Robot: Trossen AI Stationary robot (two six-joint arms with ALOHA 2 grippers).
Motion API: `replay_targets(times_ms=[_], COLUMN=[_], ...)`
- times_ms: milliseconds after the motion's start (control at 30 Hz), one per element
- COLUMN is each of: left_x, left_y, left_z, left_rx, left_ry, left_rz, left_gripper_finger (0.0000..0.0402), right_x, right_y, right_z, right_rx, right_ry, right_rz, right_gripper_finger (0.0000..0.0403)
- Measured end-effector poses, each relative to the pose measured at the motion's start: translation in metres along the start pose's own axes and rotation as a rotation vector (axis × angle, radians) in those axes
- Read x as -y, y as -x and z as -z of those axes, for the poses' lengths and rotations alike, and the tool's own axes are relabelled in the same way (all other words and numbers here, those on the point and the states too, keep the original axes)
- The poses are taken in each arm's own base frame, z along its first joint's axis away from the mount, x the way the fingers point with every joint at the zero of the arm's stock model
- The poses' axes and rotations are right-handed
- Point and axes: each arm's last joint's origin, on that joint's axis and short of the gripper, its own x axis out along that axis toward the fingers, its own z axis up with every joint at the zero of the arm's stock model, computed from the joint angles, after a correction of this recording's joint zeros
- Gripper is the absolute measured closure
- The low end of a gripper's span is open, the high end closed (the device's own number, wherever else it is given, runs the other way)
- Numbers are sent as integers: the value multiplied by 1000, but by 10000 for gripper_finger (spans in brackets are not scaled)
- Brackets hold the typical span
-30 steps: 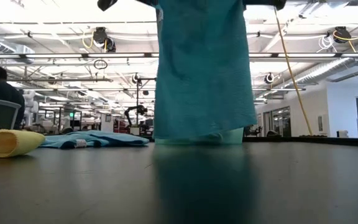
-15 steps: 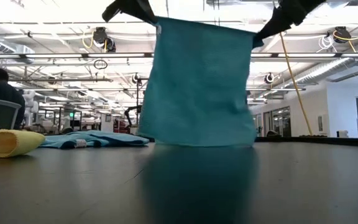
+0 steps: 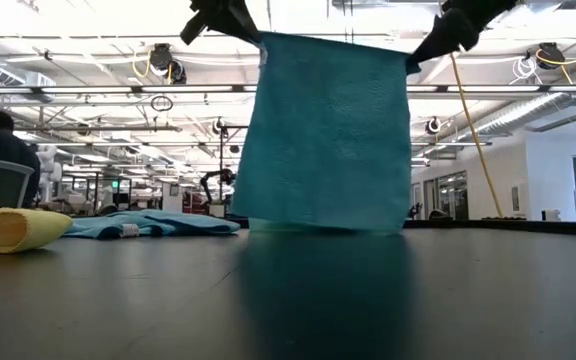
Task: Fold microfiber towels
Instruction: Fold the bottom blue microfiber towel
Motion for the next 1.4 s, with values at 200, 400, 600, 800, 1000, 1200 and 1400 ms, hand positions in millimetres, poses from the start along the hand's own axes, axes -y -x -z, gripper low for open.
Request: replay_targets(times_ms=[200, 400, 600, 800, 1000, 1200, 1400], left_x=[1, 2, 4, 15, 35, 62, 74], left_y=[1, 2, -1, -17, -33, -30, -22], left_z=[2, 8, 20, 57, 111, 148, 160], left_rx=[-28, -86, -193, -329, -438, -459, -406], left_ry=[1, -19, -4, 34, 157, 279, 326], left_rz=[26, 41, 45, 130, 301, 532, 538], left_gripper_finger=[397, 397, 397, 397, 398, 399, 399], right_x=[5, -10, -32, -54, -81, -116, -138], right_y=[7, 7, 10, 10, 10, 10, 10], right_z=[-9, 4, 23, 33, 51, 76, 83], right_rx=[44, -67, -228, -290, -412, -555, -465], right_ry=[-93, -214, -318, -426, -567, -722, -842], right_rz=[-59, -239, -397, -583, -767, -974, -1097], right_gripper_finger=[403, 403, 403, 403, 403, 403, 403])
